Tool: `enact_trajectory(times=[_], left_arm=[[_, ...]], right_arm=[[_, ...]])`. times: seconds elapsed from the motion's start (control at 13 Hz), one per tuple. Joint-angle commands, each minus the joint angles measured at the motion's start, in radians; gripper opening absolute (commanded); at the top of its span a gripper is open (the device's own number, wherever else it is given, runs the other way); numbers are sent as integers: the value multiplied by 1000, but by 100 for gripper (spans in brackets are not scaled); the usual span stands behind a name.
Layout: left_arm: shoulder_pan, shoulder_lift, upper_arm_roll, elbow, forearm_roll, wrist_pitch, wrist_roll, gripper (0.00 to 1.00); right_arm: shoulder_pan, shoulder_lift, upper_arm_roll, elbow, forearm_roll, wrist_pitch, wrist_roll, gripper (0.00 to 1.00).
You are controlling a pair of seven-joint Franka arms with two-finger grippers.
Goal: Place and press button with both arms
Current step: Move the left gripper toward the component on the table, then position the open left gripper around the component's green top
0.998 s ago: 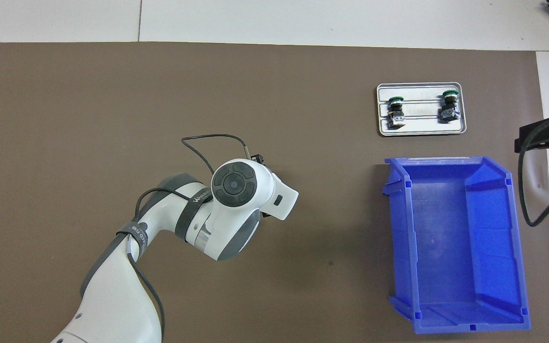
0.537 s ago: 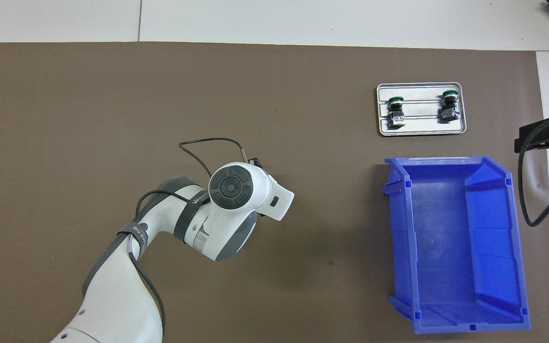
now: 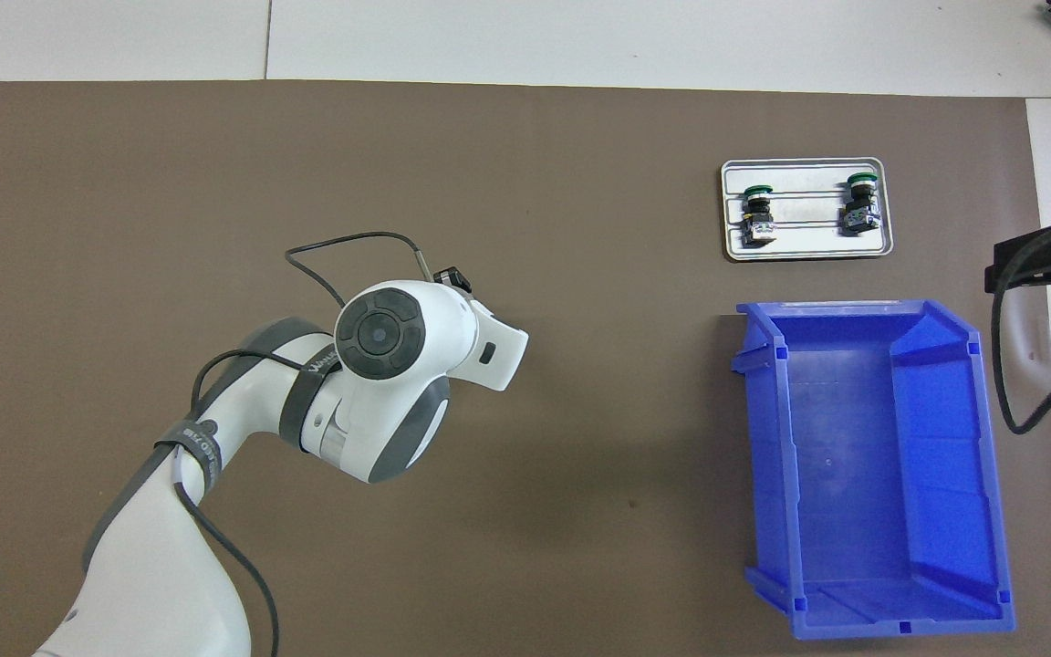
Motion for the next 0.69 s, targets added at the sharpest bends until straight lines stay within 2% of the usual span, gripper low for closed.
enact_trajectory(times=[0.0,0.15,0.23,0.38,0.61], left_arm=[[55,-45,-9,-48,-13,23,0,0],[115,-46,-16,-55,-14,31,40,0],[137,-45,-17,-58,-61,51,90,0],[160,-42,-16,-64,-346,97,292,0],[227,-68,-16,-116,-801,65,711,0]], right_arm=[[-14,-16,3,-19,24,-8,-30,100],[-14,-18,3,-19,24,-8,-30,100],[-16,-18,3,-19,24,-8,-30,100],[-14,-19,3,-19,24,-10,-30,100],[-14,-19,3,-19,24,-10,-30,100]])
